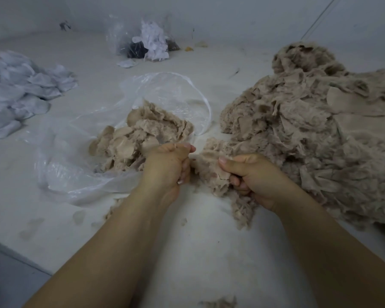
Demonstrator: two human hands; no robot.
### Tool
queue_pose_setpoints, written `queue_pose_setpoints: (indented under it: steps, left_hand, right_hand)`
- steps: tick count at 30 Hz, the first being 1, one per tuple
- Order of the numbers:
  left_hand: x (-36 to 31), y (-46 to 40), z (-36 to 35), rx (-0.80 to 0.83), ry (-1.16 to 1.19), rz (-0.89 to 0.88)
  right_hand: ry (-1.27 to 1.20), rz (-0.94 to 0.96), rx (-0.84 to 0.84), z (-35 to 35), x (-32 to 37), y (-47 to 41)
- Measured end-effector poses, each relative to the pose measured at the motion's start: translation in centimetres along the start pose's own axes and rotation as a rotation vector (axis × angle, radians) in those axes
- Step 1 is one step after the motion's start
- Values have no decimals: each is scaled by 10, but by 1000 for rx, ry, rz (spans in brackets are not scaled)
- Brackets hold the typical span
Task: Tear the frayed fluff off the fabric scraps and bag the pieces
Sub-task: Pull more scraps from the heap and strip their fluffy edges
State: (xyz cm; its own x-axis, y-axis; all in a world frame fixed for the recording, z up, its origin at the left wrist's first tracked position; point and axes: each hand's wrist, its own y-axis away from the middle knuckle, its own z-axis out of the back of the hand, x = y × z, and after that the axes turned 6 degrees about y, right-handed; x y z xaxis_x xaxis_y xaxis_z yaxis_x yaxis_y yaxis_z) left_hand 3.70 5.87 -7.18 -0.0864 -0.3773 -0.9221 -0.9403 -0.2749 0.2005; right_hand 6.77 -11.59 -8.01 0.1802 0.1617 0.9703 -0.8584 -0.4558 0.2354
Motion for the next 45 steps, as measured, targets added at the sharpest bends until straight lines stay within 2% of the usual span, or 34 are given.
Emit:
queue_pose_setpoints:
  steps: [5, 8, 10, 14, 16, 20, 22, 24, 28, 30, 35, 39, 45]
  left_hand:
    - [3, 13, -2, 47, -79, 63]
    - [2, 20, -4, 172, -248, 158]
    - [6, 25, -7, 248, -347, 158]
    - [9, 24, -3, 285, -393, 157]
    - [-1, 23, 8, 406, -482, 176]
    - [-26, 25, 32, 787, -794, 278]
    - [-34, 25, 37, 899, -876, 346]
    - [-35, 25, 32, 819, -886, 303]
    - [-19, 20, 11, 329, -698, 99]
    - [-10, 19, 3, 248, -558, 87]
    - [-9, 20, 9, 341, -462, 207]
    - [-17, 19, 10, 374, -433, 232]
    - [-5, 22, 1, 355, -437, 166]
  right_hand:
    - [-54, 5, 3, 1, -2, -2]
    - [-70, 14, -1, 1, -2, -2]
    - [-43, 23, -10, 0, -2, -2]
    - [-62, 21, -4, 0, -2, -1]
    - [-78, 16, -12, 0, -2, -2]
    - [-54, 13, -15, 1, -2, -2]
    - [-7, 19, -7, 0, -1, -1]
    - [18, 20, 3, -1, 1, 1]
    - [59, 20, 6, -1, 2, 4]
    - [61, 17, -3, -1, 3, 4]
    - [-49, 7, -24, 1, 2, 1]
    - [6, 36, 12, -1, 3, 1]
    - [5, 28, 19, 1, 3, 2]
